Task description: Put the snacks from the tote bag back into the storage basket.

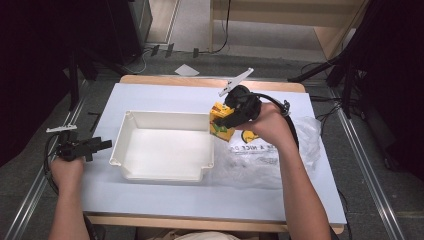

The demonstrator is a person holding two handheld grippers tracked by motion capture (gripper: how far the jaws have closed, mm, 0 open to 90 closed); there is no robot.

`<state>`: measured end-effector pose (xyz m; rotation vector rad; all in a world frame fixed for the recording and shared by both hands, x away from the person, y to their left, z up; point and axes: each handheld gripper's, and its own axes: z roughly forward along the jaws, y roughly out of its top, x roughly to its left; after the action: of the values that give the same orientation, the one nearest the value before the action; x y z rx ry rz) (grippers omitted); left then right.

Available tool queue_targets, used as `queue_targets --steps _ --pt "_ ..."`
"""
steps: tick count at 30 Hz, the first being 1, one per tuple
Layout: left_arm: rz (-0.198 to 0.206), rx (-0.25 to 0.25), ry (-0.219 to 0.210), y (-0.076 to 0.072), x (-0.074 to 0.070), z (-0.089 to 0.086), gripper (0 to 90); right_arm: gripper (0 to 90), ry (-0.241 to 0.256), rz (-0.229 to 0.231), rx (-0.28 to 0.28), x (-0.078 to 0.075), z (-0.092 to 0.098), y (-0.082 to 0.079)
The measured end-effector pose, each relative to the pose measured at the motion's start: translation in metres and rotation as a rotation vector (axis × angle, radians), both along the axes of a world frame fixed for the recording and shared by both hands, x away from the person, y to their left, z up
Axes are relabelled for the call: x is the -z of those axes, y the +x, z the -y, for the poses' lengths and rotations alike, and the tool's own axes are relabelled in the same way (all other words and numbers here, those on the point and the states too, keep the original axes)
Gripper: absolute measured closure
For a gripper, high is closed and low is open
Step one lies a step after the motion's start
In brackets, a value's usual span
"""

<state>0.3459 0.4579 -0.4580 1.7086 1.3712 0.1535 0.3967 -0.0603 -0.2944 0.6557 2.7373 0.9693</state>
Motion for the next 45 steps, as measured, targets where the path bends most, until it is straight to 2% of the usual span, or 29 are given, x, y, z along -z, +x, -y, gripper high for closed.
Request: queue_targets --steps 4,7,23,45 --pt "0.002 -0.003 -0.001 -0.001 0.000 0.000 24.5 52.5 0.005 -0.001 -0.014 0.001 -0.005 0.001" --pt "0.002 -0.005 -0.002 -0.001 0.000 -0.001 24.5 52.5 -0.011 0.003 -0.028 0.003 -0.009 0.001" --pt "0.001 -0.005 -0.001 -0.002 0.000 -0.002 24.5 52.5 -0.017 -0.001 -0.044 0.007 -0.022 0.004" --pt "0.001 -0.014 -0.003 -0.004 0.000 -0.003 24.5 52.7 0.020 0.004 -0.072 0.009 -0.039 0.003"
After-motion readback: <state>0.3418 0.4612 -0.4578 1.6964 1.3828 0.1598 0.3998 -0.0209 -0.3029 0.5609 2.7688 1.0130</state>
